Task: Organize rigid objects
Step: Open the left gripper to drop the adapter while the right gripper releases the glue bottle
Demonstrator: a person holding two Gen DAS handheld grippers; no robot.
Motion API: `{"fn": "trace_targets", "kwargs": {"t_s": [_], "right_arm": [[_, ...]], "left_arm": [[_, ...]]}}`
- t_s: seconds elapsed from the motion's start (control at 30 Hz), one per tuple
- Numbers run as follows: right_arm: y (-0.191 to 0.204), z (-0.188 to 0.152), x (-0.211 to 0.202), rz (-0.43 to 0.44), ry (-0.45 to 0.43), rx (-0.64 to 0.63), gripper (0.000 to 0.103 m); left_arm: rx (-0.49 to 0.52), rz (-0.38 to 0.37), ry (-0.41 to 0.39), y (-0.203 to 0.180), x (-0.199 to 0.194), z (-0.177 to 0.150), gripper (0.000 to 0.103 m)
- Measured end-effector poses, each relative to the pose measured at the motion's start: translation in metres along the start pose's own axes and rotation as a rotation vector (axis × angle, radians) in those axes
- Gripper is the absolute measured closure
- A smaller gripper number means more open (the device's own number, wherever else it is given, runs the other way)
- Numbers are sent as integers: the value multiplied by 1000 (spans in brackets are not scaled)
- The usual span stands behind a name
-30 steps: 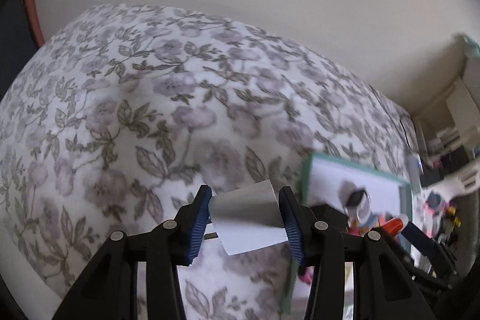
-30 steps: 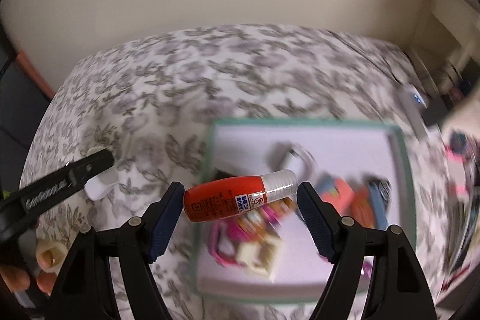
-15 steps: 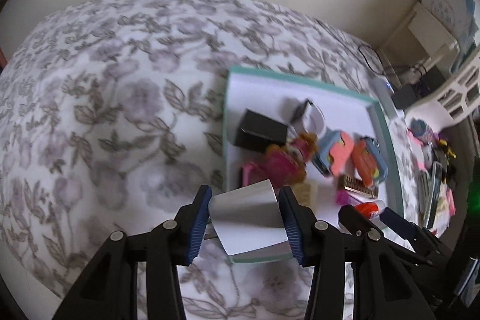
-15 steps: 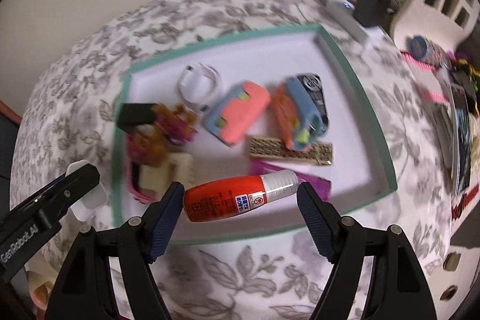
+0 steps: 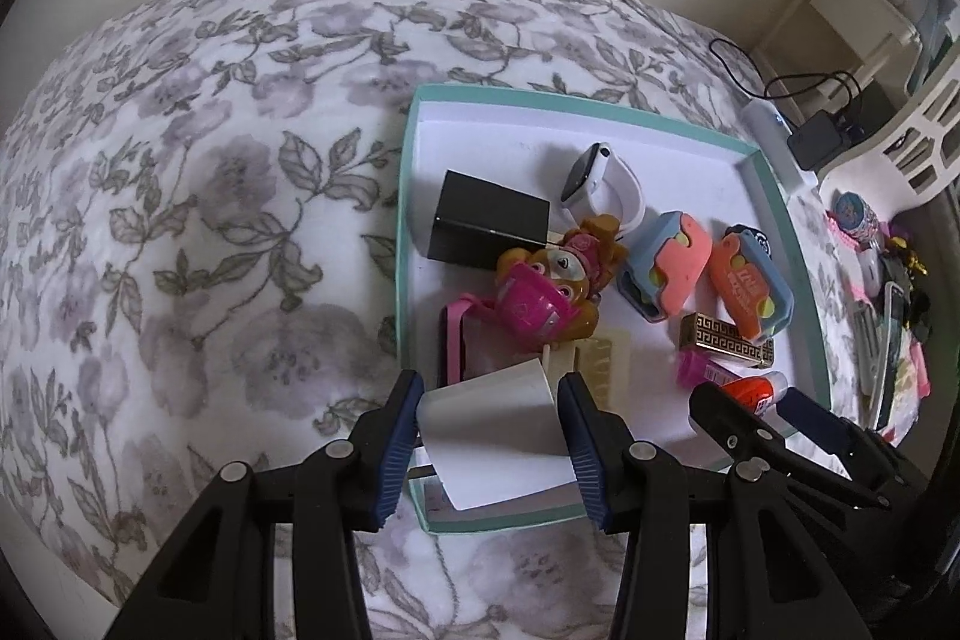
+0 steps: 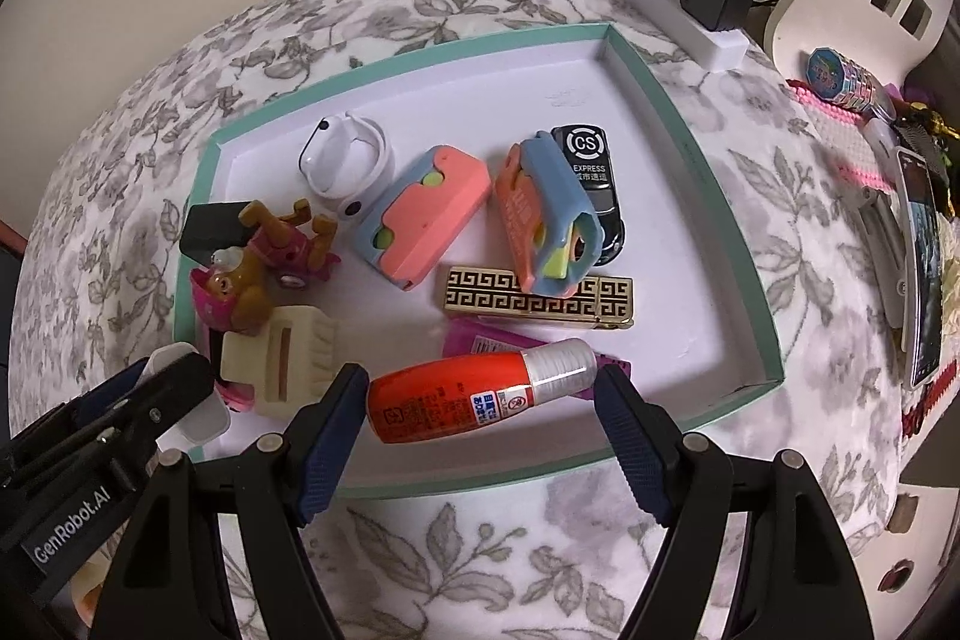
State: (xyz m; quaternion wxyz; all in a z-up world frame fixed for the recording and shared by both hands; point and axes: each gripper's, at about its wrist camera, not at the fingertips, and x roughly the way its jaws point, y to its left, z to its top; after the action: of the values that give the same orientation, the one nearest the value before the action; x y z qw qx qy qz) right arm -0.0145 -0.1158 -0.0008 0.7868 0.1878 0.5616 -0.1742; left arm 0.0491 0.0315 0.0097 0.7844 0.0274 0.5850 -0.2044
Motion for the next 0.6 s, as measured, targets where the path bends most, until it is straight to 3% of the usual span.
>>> {"fn": "trace_targets", "kwargs": {"t_s": [0.2, 0.23, 0.3, 0.53, 0.6], "right_arm": [[-1, -1, 1, 7, -1, 7, 25], [-1, -1, 1, 8, -6, 9, 25], [-1, -2, -1, 16, -11, 9, 25], [-1, -3, 1, 20, -12, 9, 25], [-2, -4, 2, 24, -10, 14, 24]], "left_arm": [[3, -8, 9, 0, 3, -2, 52], [-1, -19, 5, 1, 2, -2, 49], [-5, -21, -6, 1, -1, -2, 33], [-31, 4, -13, 14, -5, -9, 33], [-44, 20, -17, 20, -7, -12, 25]]}}
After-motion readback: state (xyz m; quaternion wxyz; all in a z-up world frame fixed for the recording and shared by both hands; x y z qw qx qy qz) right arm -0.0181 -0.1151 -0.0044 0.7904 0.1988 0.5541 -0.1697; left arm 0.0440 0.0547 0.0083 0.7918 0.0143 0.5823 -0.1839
